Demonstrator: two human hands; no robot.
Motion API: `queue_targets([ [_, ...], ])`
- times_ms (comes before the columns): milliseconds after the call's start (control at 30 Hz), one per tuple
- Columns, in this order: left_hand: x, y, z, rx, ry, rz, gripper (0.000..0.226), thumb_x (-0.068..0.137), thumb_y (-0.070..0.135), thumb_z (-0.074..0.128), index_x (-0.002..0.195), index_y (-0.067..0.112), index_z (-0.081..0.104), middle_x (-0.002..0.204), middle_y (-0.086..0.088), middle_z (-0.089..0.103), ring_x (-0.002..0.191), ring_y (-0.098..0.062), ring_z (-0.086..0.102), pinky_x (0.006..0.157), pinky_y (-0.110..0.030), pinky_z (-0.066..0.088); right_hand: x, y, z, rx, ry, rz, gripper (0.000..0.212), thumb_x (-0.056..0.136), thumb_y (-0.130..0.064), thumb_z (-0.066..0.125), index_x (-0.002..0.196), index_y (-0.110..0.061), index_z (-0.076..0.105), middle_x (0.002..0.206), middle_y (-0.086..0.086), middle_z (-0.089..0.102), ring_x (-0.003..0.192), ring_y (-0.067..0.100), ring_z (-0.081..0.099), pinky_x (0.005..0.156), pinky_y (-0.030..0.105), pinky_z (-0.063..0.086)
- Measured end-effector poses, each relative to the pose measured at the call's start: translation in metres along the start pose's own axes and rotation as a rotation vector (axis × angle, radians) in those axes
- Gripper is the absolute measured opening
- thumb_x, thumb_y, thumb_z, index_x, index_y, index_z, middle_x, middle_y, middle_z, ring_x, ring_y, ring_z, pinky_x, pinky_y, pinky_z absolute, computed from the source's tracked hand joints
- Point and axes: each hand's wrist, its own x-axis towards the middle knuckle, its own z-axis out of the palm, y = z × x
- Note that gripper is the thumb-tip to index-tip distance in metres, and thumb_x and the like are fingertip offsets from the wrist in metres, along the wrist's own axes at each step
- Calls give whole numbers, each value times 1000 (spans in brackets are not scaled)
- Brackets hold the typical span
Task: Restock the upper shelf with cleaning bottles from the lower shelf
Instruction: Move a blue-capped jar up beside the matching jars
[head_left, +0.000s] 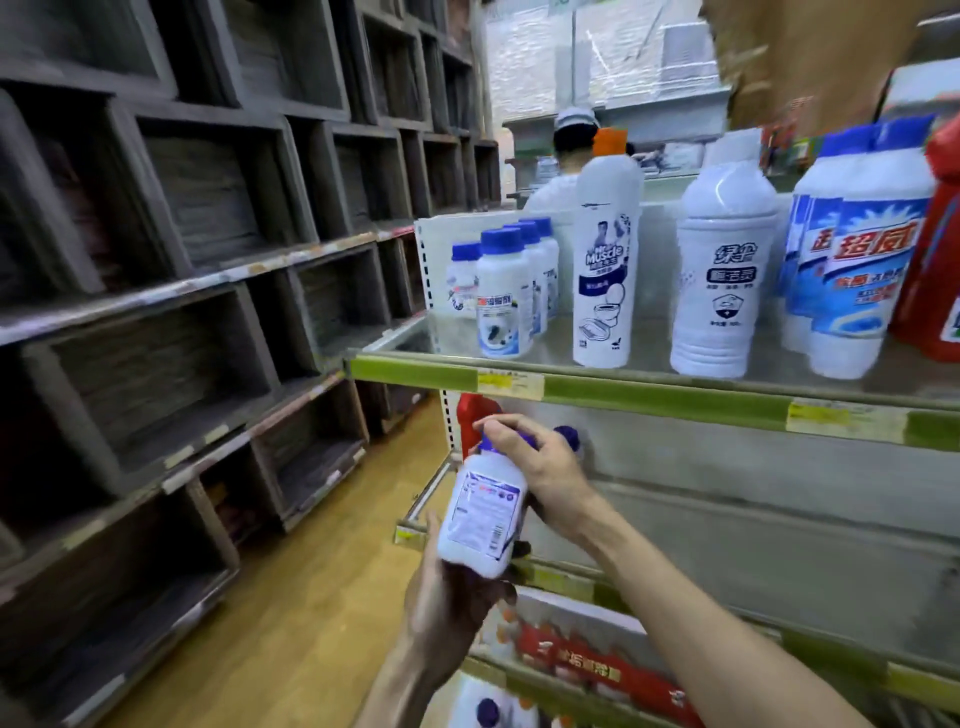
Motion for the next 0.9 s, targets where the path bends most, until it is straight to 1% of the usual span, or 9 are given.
queue_targets([
  [100,-1,29,-16,150,9,113,72,93,64,35,124,6,66,109,-25,71,72,-27,67,57,-30,53,11,-10,28,-141,57,-62,16,92,-27,70,97,-12,73,89,-1,70,79,9,63,76,24,51],
  [233,0,56,-20,237,-12,235,56,94,45,45,124,2,64,110,-19,74,86,-23,72,67,-30,58,27,-28,57,-309,49,-130,17,92,-36,69,94,-20,72,86,-9,72,80,4,65,79,25,53],
  [333,13,76,-16,185,-31,263,54,94,46,41,120,6,68,107,-19,74,81,-24,69,68,-34,55,45,-44,67,-355,30,-167,23,92,-44,67,97,-23,72,89,-7,74,85,11,69,85,32,55],
  [433,29,97,-7,45,-93,239,62,95,53,33,115,10,73,96,-16,73,66,-23,58,55,-28,47,69,-60,71,-310,-53,-173,24,91,-48,66,96,-26,72,88,-5,73,83,11,67,86,38,54],
  [500,40,111,-2,-131,-146,170,63,93,56,37,111,11,77,97,-16,74,69,-25,62,53,-28,53,86,-70,72,-273,-115,-183,24,91,-47,65,97,-25,72,94,5,72,85,15,65,84,41,53],
  [600,60,133,0,-318,-210,115,62,92,55,45,126,9,68,107,-18,73,77,-29,71,55,-31,60,113,-80,77,-227,-135,-205,28,86,-51,67,99,-27,72,93,3,70,83,18,65,82,43,53],
  [700,81,147,-4,-332,-241,88,67,98,57,40,142,9,53,117,-19,64,83,-28,65,50,-30,58,133,-83,81,-205,-120,-204,35,80,-56,70,101,-28,72,102,8,71,92,26,68,94,54,54],
  [767,92,153,-9,-334,-253,97,68,99,57,38,144,7,50,117,-21,61,85,-28,57,50,-28,57,142,-83,83,-227,-102,-214,35,80,-56,69,101,-28,71,106,10,73,98,31,69,96,55,55],
  [900,112,172,-20,-237,-261,137,64,98,58,36,123,9,69,108,-18,68,83,-27,57,55,-28,58,161,-83,93,-230,-50,-223,19,87,-47,70,95,-29,69,94,5,70,86,21,67,89,50,57],
])
